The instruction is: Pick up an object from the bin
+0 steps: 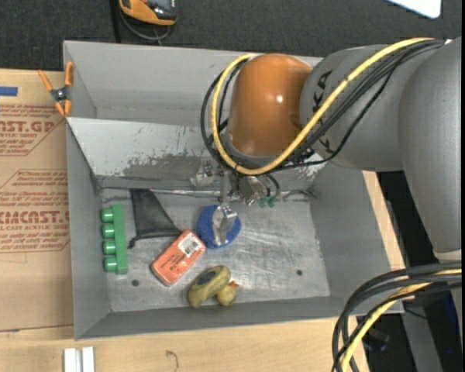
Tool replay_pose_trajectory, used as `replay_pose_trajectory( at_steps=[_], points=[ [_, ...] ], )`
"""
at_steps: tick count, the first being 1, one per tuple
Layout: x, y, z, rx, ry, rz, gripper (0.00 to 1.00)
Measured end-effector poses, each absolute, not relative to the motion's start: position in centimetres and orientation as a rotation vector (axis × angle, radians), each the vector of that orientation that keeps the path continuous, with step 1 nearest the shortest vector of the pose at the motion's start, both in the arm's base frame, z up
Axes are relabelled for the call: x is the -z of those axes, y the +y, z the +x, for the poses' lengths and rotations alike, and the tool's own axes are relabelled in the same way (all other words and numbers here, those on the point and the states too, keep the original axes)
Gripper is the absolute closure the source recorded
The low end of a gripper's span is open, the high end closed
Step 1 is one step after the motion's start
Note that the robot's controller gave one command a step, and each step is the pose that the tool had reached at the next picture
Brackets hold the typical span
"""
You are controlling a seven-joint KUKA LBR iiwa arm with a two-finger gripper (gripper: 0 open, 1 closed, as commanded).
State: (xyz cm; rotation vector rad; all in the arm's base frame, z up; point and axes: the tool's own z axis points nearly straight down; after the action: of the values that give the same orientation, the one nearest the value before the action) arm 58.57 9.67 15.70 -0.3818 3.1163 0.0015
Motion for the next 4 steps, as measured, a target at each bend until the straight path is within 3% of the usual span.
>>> replay_pose_trajectory(
  at_steps=[1,2,3,4],
  points=[
    [-11.4,8.8,57.6,-0.003,3.11,-0.366,0.0],
    [-9.9,8.5,57.2,-0.002,3.117,-0.362,0.0],
    [-11.1,13.3,57.0,-0.001,3.083,-0.603,0.0],
    [-7.4,4.4,58.9,-0.002,3.0,-0.926,1.0]
  ],
)
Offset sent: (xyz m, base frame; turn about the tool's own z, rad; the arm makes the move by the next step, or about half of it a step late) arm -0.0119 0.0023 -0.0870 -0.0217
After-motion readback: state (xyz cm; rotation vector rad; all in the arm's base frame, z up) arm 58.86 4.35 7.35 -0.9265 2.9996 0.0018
